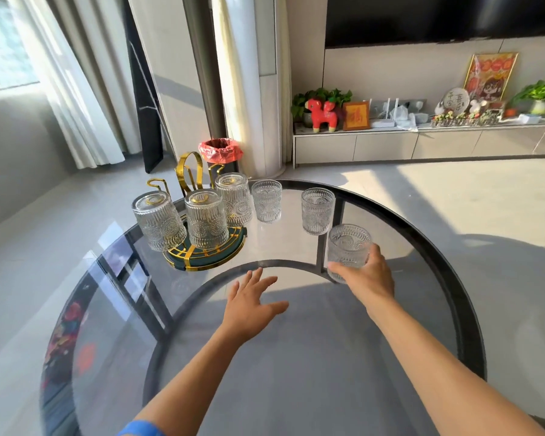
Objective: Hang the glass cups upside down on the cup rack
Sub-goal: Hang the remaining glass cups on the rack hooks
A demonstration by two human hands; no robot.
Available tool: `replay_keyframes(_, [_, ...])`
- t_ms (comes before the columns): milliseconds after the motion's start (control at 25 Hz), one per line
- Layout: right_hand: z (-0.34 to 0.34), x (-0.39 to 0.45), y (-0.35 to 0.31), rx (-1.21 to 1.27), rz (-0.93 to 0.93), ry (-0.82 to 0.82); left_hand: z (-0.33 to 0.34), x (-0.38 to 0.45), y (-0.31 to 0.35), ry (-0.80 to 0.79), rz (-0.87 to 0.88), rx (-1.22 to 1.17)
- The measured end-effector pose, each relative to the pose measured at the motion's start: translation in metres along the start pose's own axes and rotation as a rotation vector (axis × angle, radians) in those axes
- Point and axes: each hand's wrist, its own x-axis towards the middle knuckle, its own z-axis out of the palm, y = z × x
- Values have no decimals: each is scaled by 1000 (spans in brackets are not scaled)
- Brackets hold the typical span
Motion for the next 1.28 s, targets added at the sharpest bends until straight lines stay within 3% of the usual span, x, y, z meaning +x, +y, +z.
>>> replay_keyframes(80, [12,-24,-7,138,-9,-119,-1,-9,10,18,-30,-217])
replay_keyframes(200, [32,-67,-43,462,-65,-369,-20,-35,9,122,4,-821])
replay_keyframes(280, [41,-88,-70,536,-123,-488,-31,-54,0,228,-36,-1085])
replay_keyframes(360, [50,-103,-99,599,-180,-597,-48,-64,-13,221,-129,-1359])
replay_keyframes(480, [64,-121,-136,704,-248,-767,-90,-75,-29,119,-86,-1582])
replay_keyframes(600, [80,-135,-167,774,-266,-846,-136,-79,-34,154,-48,-1705])
replay_keyframes(840, [102,-116,-222,689,-388,-994,-206,-58,-42,343,43,-1660])
replay_keyframes(920, [99,-94,-242,700,-409,-975,-235,-43,-51,447,85,-1606])
replay_keyframes(1000, [101,-70,-260,406,-592,-651,-265,-25,-62,571,87,-1481])
replay_keyframes(1080, [113,-48,-274,-143,-875,-305,-291,-1,-69,660,69,-1309])
replay_keyframes(1160, [132,-27,-280,-495,-1023,-238,-309,23,-69,690,32,-1134])
replay_keyframes(1280, [149,-8,-276,-609,-981,-317,-323,55,-68,662,-47,-892])
